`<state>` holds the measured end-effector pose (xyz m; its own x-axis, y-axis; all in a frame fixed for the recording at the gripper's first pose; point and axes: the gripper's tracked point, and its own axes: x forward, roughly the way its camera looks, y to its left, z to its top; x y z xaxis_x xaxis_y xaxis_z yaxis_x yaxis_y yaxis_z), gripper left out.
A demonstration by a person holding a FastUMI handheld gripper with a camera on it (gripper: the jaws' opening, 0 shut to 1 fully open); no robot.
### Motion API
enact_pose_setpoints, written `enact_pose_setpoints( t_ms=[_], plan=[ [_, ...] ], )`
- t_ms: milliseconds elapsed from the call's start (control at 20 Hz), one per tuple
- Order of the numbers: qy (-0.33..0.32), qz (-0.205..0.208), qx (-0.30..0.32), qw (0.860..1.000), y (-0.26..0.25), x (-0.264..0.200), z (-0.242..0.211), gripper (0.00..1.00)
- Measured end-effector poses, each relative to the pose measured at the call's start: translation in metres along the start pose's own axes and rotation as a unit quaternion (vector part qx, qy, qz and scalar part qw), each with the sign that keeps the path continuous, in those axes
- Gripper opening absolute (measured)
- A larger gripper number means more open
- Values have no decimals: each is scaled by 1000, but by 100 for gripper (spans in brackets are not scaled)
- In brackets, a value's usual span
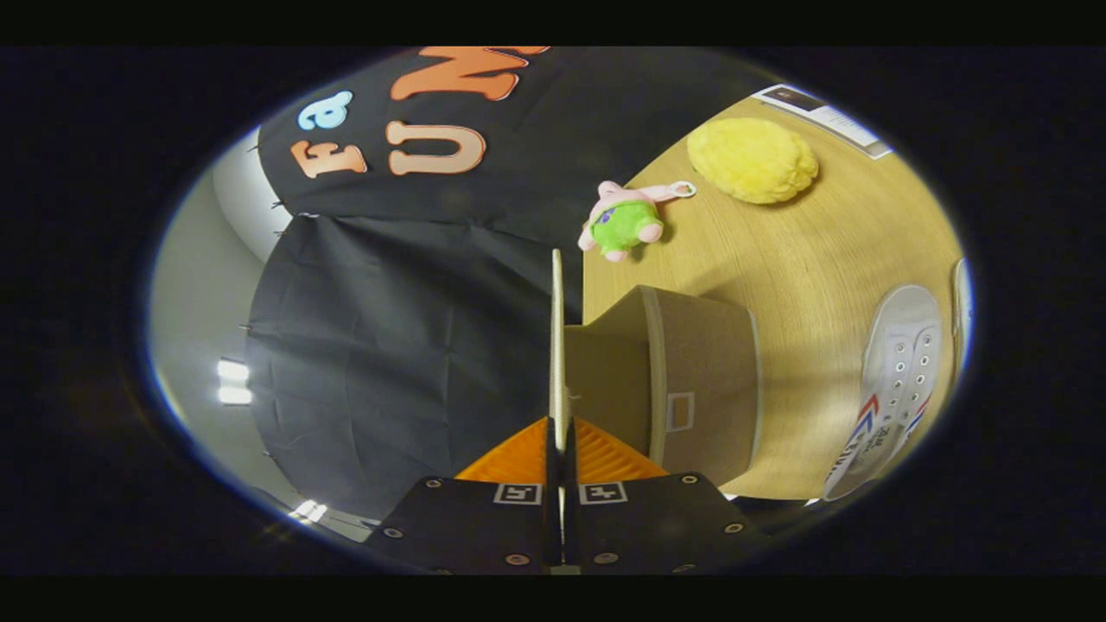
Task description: Open the storage box then place both shoes into the box .Put the left shoe in first, then the right shoe, with the right side of both shoes facing outward in a uniform manner.
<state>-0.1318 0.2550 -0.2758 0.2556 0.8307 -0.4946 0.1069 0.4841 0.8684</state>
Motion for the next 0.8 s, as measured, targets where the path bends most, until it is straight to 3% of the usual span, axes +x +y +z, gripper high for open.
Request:
enact_pose_setpoints(
  t_ms=[350,650,800],
  plan=[
    [-23,27,-66,997,62,-28,17,2],
    [-1,48,-119,992,122,13,5,4],
    [-7,39,-132,990,134,38,1,15]
  ],
)
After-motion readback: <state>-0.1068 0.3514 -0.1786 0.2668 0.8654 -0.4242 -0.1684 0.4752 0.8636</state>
